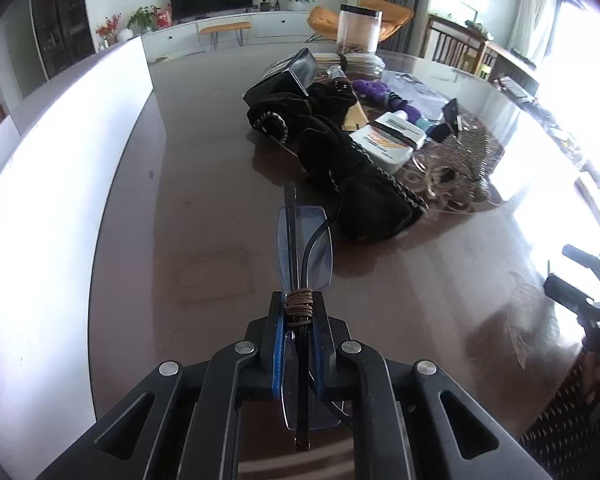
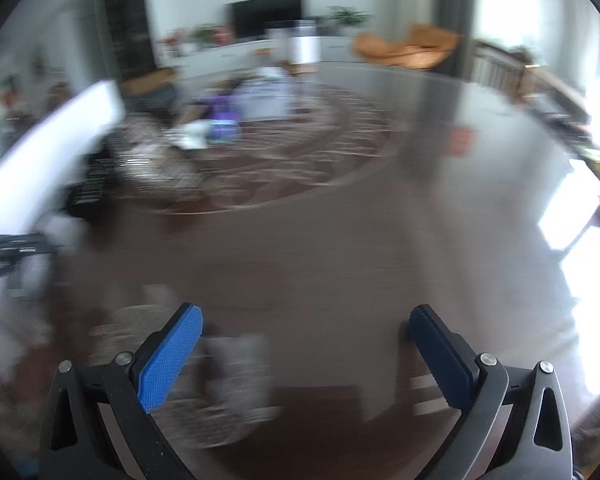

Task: Organize objects
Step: 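Grasp the silver rhinestone hair clip with the right gripper while the left gripper holds the eyeglasses, then carry both items over the cardboard box and open both grippers to drop them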

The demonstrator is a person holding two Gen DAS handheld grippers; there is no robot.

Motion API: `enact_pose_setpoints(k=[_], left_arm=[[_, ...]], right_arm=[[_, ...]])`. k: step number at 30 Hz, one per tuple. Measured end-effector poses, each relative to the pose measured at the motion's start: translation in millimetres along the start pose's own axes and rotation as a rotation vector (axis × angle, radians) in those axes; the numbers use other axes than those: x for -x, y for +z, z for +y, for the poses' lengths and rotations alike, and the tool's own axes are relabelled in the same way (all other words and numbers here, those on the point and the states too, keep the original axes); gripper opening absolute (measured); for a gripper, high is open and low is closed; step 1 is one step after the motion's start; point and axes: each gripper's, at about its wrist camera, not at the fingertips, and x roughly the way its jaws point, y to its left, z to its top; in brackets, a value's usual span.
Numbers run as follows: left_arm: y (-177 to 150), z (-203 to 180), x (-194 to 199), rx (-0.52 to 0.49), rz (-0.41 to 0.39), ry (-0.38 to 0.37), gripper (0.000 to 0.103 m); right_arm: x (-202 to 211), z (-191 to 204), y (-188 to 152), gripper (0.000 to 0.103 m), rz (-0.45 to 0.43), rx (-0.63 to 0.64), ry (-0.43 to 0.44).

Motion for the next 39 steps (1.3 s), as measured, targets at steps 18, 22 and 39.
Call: enact_pose_setpoints(k=[18, 22, 39], left_arm=[[-24.1, 14.7, 23.6, 0.032, -0.056, -0.203, 0.011], [-20.9, 11.5, 29.6, 0.039, -0.088, -0.232, 0.011], [2.9, 123.9, 158.9, 0.222, -0.298, -0.044, 0.011]], right_arm=[[-67.3, 91.2, 145.9, 0.044, 0.186, 0.421, 0.281], [-25.8, 67.9, 124.0, 0.044, 0.176, 0.333, 0.219], [46.0, 179.3, 158.3, 0.044, 0.047, 0.218, 0.469]])
